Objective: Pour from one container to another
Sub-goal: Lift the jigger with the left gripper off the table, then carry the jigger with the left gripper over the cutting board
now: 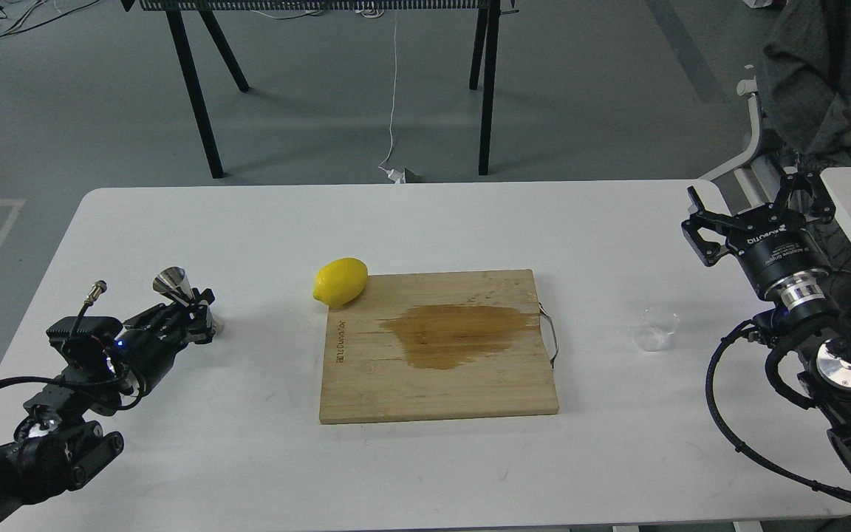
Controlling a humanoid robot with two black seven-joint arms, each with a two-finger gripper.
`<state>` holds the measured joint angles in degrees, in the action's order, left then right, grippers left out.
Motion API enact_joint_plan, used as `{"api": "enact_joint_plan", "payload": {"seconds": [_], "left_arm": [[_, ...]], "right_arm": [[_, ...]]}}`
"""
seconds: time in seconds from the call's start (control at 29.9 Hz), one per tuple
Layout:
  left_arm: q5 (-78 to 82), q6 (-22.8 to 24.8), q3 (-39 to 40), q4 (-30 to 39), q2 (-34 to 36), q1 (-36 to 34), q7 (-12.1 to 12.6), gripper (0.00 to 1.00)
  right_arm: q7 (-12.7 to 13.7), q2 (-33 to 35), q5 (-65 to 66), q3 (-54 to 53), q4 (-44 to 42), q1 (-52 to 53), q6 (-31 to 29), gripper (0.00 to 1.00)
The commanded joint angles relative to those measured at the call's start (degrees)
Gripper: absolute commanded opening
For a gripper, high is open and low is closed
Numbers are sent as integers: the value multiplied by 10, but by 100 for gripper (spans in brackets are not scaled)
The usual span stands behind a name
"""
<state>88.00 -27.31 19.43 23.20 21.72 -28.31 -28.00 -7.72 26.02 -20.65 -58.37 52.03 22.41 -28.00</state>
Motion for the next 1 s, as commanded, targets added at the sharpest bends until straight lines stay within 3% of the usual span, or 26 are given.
{"api": "enact_joint_plan", "payload": {"seconds": [0.0,0.3,0.67,0.8,0.97], "left_arm": [[0,0,0,3,3,-17,0,9],[1,7,-2,35,43,-108,0,10],[1,103,1,167,39,-213,0,10],[2,115,0,184,23,-239,0,10],[11,119,-36,182,-53,-269,0,10]], "right_arm": [[0,0,0,-2,0,0,0,99],[1,-3,0,-3,-8,9,0,99],[2,1,1,-1,-13,18,0,99],[3,-1,1,1,-40,20,0,99],[6,-2,1,5,-75,47,0,99]]}}
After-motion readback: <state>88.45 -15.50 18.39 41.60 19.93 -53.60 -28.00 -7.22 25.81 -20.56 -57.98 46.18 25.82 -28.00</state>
